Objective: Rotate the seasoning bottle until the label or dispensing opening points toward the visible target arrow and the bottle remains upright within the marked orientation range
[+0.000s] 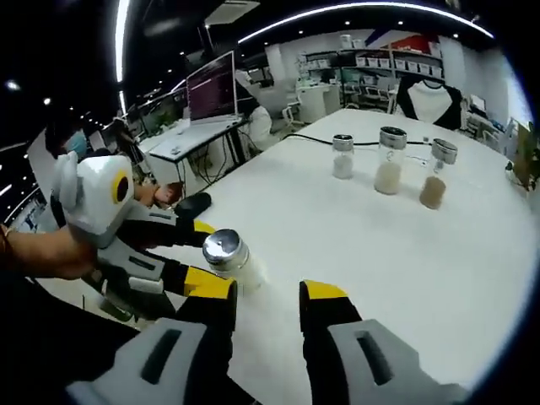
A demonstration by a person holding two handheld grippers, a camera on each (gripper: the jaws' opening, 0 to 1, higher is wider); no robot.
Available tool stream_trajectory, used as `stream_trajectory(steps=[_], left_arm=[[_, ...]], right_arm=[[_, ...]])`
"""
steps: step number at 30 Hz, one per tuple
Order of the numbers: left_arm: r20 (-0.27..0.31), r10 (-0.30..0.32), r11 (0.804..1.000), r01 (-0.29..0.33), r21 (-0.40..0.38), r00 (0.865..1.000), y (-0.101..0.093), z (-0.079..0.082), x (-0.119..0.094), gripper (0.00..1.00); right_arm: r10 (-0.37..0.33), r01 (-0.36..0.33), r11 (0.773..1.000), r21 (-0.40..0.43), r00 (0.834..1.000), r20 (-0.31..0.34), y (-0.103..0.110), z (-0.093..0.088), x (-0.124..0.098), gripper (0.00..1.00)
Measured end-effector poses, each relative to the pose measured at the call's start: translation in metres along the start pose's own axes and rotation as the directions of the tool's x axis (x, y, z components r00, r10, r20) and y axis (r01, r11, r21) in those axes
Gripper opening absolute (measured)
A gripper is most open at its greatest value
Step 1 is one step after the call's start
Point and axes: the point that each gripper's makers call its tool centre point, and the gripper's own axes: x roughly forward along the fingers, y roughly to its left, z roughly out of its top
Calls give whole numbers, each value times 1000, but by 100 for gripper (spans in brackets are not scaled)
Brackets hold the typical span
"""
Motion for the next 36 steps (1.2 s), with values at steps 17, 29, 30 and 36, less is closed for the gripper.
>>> stream_trajectory(steps=[17, 29, 30, 36], left_arm=[[36, 157, 984, -153, -85, 987, 14, 18, 11, 36], [26, 260, 957, -255, -137, 965, 45, 11, -6, 35], [23, 275, 953, -270, -137, 961, 51, 9, -8, 35], [11, 326, 934, -320, -156, 945, 74, 7, -10, 35]], right_arm=[[-143, 139, 987, 79, 988, 52, -44, -6, -33, 27], [-153, 148, 986, 77, 986, 72, -47, -5, -36, 27], [-151, 143, 986, 82, 984, 96, -46, -1, -38, 27], [-161, 151, 984, 90, 978, 129, -49, 6, -42, 27]])
